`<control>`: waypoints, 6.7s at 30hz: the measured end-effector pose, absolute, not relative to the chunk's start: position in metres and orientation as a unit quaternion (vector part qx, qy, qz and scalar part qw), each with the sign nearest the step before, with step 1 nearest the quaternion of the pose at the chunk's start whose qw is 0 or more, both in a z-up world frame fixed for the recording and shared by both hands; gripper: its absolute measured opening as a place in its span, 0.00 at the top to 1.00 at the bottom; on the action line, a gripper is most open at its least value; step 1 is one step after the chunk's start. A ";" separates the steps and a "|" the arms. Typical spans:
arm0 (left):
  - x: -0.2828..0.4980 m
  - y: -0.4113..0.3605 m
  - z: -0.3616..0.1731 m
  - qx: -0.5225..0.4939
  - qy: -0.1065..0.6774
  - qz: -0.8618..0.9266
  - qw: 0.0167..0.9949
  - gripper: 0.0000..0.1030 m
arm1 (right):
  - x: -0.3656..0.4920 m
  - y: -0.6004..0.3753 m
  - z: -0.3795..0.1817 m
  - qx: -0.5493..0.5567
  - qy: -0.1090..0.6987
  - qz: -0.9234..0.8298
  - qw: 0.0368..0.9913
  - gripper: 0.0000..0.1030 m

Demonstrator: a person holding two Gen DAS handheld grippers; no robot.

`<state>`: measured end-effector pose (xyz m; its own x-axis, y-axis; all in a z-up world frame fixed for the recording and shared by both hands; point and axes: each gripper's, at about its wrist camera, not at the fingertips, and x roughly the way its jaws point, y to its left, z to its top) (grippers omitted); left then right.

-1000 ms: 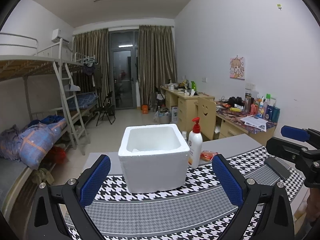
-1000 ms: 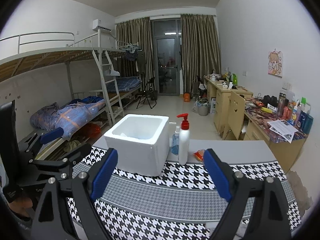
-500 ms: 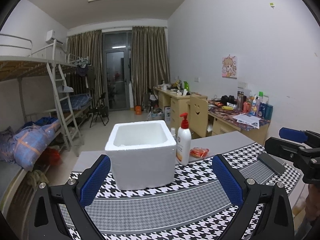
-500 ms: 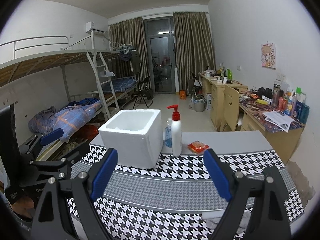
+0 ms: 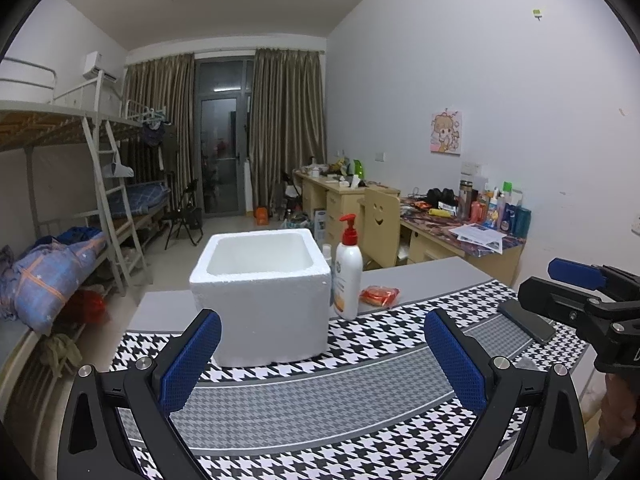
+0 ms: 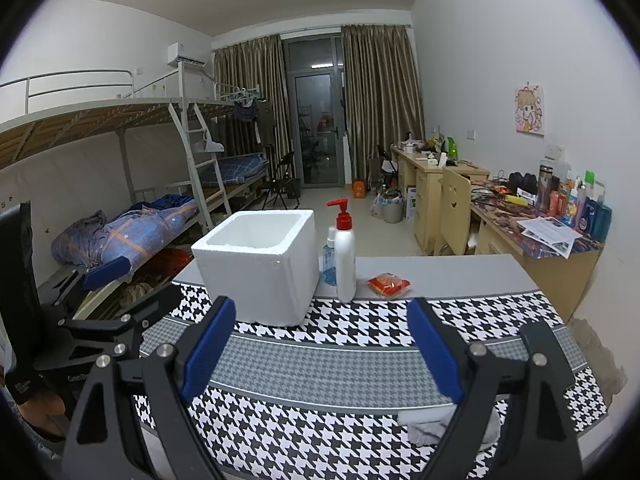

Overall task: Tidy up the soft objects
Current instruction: 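Withdraw both tools from the box toward the grey sock and foam roll, then lower right tool onto the grey sock and close on it, then close left tool on white foam roll and lift it while right tool lifts sock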

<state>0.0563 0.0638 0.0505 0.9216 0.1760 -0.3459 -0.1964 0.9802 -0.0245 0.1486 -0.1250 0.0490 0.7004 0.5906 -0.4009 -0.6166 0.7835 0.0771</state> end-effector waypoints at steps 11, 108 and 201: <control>0.056 0.041 0.036 -0.025 0.173 0.073 0.982 0.01 | 0.138 -0.142 0.035 -0.034 0.197 0.300 0.933 0.12; 0.185 -0.070 -0.080 -0.019 0.327 -0.034 0.944 0.01 | 0.235 -0.249 -0.109 -0.008 0.356 0.196 0.914 0.12; 0.227 -0.097 -0.119 0.062 0.433 -0.131 0.890 0.74 | 0.240 -0.264 -0.124 -0.031 0.386 0.182 0.904 0.48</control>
<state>0.2268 -0.0967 -0.1193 0.5910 -0.1787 -0.7866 0.2868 0.9580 -0.0021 0.2400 -0.2643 -0.1238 0.6355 0.3052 -0.7092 -0.3524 0.9320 0.0853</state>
